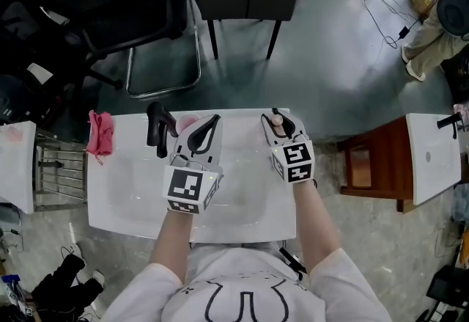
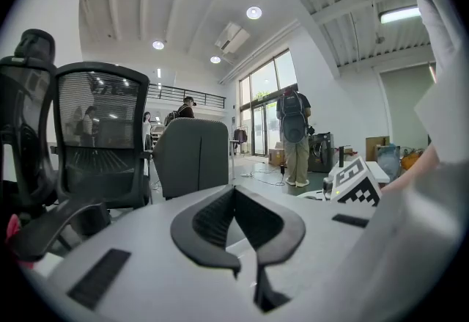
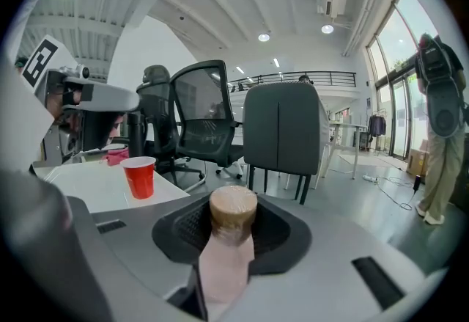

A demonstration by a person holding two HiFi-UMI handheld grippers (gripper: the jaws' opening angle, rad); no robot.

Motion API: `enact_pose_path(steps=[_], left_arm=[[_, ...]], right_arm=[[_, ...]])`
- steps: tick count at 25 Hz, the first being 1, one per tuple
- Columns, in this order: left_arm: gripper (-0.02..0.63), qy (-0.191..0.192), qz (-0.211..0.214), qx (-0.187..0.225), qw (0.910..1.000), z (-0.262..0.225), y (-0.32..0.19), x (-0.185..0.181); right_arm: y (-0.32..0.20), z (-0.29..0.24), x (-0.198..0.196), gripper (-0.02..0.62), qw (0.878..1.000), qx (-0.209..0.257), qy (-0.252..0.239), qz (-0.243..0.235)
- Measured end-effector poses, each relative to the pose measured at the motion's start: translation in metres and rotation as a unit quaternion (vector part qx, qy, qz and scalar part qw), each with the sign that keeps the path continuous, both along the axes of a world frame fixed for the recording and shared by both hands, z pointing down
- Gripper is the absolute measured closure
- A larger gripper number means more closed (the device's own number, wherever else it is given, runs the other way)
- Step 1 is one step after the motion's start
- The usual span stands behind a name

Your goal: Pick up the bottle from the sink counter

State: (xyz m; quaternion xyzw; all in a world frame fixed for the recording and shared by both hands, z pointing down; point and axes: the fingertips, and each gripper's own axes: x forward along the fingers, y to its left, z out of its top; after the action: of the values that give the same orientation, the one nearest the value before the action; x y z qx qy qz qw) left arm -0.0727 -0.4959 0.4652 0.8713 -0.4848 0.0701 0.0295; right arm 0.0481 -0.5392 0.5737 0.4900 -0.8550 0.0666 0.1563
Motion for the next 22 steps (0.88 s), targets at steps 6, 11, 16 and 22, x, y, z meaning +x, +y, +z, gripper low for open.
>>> enact_pose_path(steps=[6,11,16,22], left_arm=[[0.597,0.001,-0.009,0.011,0.9999,-0.011,0.009,-0.003],[0.597,0.006,-0.018,0.02,0.9996,-0.024,0.021,-0.002],[0.597,0.011,-0.026,0.031,0.9991,-0.04,0.037,0.001],[0.597,0.011,-0.024,0.052,0.9983,-0.065,0.049,0.008]], right_arm=[[0.011,-0.009,-0.002,0.46,1.0,0.002,-0.006,-0.006],[0.022,-0.029,-0.003,0.46,1.0,0.013,-0.008,-0.016],[0.036,-0.052,0.0,0.46,0.999,0.024,-0.003,-0.022],[0.054,-0.077,0.006,0.46,0.999,0.032,0.006,-0.023]])
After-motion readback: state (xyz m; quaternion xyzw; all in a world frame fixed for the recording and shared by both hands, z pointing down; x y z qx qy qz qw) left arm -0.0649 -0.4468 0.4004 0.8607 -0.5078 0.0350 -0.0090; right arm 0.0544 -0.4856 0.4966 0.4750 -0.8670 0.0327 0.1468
